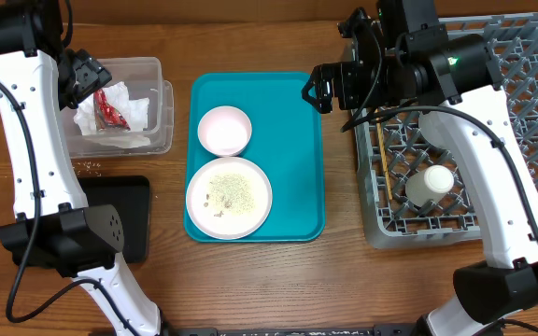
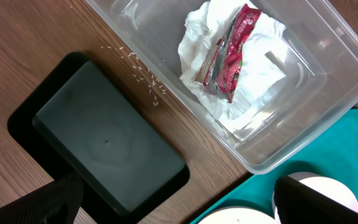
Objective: Sort waste into correct bins and load items into the dishwasher
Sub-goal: 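Raise the right gripper and move it left above the rack edge, then move the right gripper left over the small pink bowl on the tray, then lower the right gripper and grasp the pink bowl's rim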
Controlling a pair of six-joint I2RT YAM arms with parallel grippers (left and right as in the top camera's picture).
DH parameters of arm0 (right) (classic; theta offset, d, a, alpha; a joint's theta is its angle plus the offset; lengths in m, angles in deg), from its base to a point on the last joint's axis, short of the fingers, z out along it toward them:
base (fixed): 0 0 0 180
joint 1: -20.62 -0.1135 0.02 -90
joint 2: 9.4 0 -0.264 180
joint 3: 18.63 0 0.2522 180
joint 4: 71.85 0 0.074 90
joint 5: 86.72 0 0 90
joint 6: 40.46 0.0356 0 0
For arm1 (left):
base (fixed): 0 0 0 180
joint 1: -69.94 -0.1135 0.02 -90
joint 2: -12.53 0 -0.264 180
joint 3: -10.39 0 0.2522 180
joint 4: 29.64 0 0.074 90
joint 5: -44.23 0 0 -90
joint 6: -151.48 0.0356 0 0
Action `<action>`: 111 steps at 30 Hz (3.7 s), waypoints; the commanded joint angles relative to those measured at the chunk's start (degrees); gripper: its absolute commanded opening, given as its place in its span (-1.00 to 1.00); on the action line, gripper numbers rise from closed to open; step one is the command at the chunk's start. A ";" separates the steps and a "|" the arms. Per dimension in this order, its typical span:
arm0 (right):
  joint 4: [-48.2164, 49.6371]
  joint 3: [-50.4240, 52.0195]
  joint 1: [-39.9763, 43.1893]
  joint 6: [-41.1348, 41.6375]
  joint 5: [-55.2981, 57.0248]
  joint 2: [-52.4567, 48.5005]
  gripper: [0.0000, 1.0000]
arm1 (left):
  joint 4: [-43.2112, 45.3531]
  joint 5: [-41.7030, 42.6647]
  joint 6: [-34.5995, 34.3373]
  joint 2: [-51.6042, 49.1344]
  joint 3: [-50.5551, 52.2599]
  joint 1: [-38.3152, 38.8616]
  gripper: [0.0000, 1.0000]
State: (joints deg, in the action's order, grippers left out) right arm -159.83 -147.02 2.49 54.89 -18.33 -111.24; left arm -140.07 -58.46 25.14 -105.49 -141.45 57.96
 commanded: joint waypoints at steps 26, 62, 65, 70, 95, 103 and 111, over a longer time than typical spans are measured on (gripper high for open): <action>8.68 -0.17 -0.20 15.65 -9.07 1.86 1.00 | -0.11 -0.81 -0.96 0.52 0.09 0.39 1.00; 25.14 -0.07 -17.77 29.40 21.66 -30.12 -0.90 | -0.11 -0.81 -0.96 0.55 0.09 0.39 1.00; 25.64 -0.07 -17.92 29.42 21.53 -30.73 -0.92 | -0.11 -0.81 -0.96 0.52 0.09 0.39 1.00; 25.73 -0.07 -17.90 29.42 21.49 -30.73 -0.92 | -0.11 -0.81 -0.96 0.52 0.09 0.39 1.00; 28.30 -0.17 -22.05 19.93 17.51 -29.68 -0.92 | -0.11 -0.81 -0.96 0.55 0.09 0.39 1.00; 26.56 -0.07 -21.84 23.45 23.10 -31.30 -0.88 | -0.11 -0.81 -0.96 0.52 0.09 0.39 1.00; 25.24 -0.07 -21.07 24.94 24.06 -31.71 -0.87 | -0.11 -0.81 -0.96 0.55 0.09 0.39 1.00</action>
State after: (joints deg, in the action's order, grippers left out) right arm -134.72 -146.76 -18.78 78.93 4.38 -142.34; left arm -140.07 -58.46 25.12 -105.49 -141.45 57.96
